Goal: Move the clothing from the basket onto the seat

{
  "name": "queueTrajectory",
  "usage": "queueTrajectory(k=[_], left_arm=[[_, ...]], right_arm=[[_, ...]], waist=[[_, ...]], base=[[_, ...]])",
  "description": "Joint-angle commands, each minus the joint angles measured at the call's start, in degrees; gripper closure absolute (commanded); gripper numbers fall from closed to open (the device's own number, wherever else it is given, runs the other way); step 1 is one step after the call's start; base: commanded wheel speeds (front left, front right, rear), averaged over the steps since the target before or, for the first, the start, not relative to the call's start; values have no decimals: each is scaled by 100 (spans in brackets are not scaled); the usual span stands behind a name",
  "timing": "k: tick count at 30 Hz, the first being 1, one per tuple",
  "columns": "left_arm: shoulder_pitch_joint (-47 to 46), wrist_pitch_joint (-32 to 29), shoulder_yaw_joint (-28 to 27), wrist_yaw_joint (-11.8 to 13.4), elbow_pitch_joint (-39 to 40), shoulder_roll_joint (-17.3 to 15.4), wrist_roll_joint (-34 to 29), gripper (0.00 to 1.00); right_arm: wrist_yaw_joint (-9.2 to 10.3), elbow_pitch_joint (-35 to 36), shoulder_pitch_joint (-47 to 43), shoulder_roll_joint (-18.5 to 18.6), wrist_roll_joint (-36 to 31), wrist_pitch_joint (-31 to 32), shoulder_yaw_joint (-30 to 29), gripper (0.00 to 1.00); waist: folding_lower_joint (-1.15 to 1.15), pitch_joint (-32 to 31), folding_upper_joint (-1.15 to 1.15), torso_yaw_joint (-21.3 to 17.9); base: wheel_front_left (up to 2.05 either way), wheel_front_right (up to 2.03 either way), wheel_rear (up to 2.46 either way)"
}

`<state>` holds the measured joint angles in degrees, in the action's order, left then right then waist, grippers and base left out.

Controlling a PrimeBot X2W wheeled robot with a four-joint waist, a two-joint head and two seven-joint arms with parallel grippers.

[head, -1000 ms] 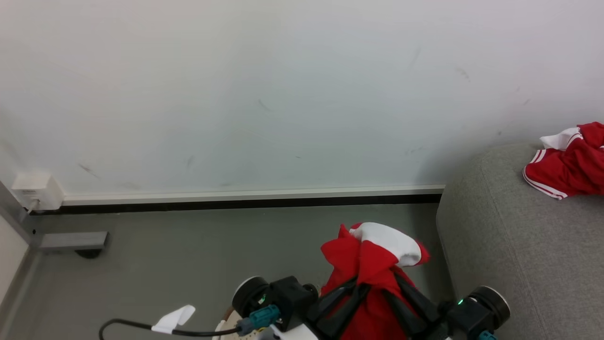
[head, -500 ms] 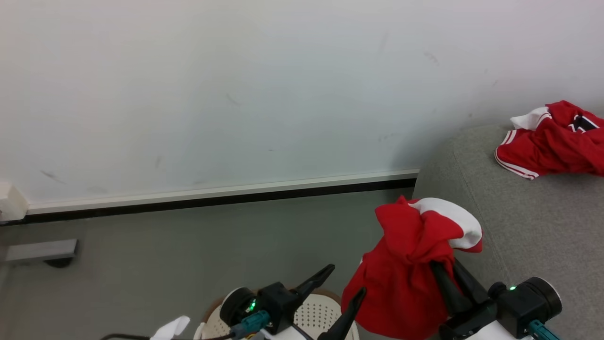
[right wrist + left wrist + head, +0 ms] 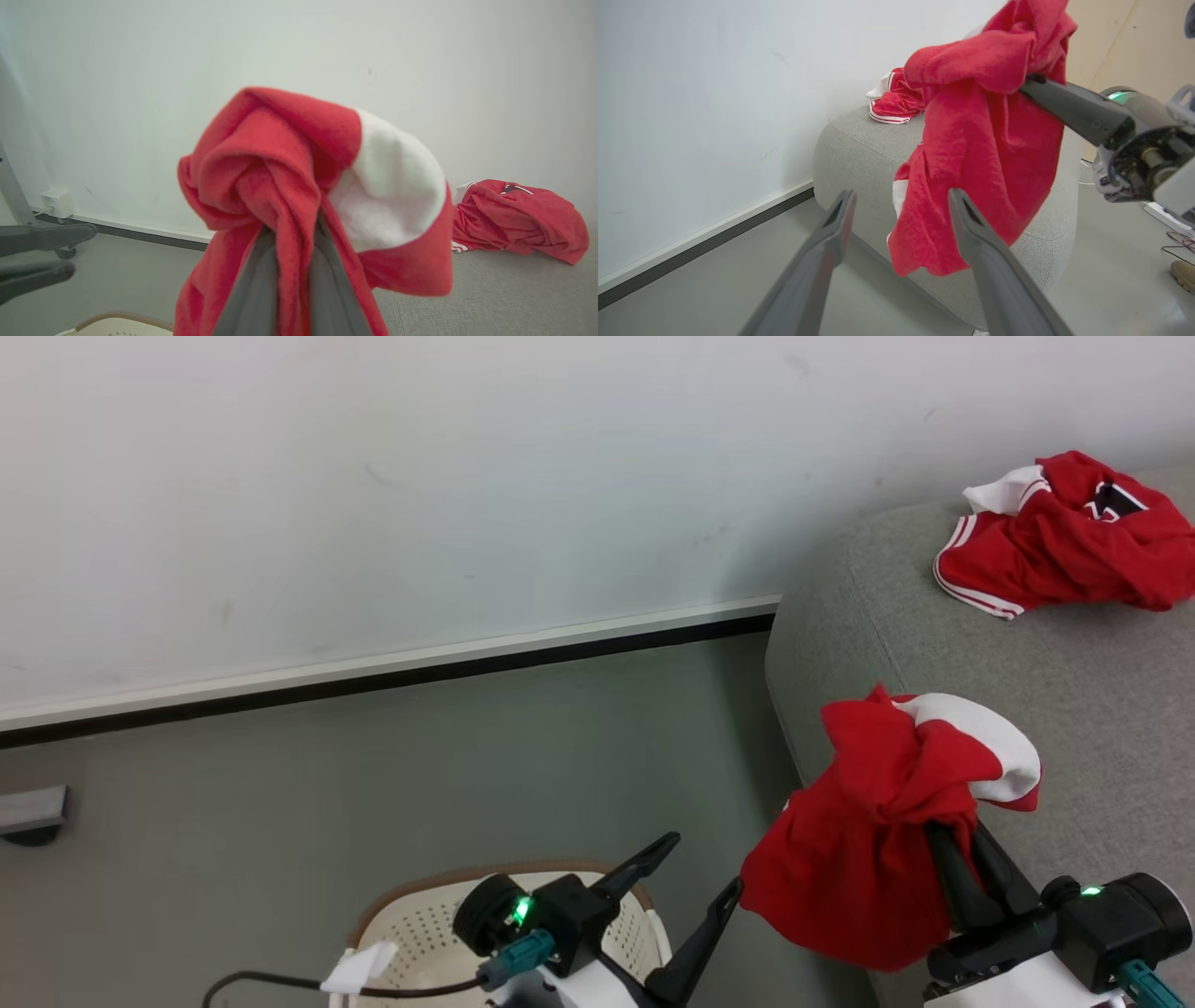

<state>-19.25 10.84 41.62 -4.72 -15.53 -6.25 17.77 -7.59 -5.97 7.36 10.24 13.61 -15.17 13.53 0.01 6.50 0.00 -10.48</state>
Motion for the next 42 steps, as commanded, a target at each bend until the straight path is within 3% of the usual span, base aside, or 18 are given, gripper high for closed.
queueTrajectory(k=[1,13,24,30,42], left_arm=[[-72,38,2,-7,-25,-8,-63,0],[-332,83,77,-30,-123,-19,-102,0],[-914,-3,106,-54,-33,-70,-210,0],[-1375,-47,92,-75,12,-137,-332,0],[-1916,64,-38,-1,-48,-236,-419,0]], right_arm=[[18,29,-27,-11,-23,6,-35,100],[18,109,65,-110,-79,6,-258,100],[18,42,783,-36,-134,5,-794,100],[17,-57,1745,285,-278,5,-1200,100],[18,-1359,4519,1685,-391,259,-2093,100]], waist=[[-1,85,0,-83],[-1,311,0,-350],[-1,1077,0,-209],[-1,1700,0,-39],[-1,2768,0,330]], base=[[0,0,0],[0,0,0],[0,0,0],[0,0,0],[0,0,0]])
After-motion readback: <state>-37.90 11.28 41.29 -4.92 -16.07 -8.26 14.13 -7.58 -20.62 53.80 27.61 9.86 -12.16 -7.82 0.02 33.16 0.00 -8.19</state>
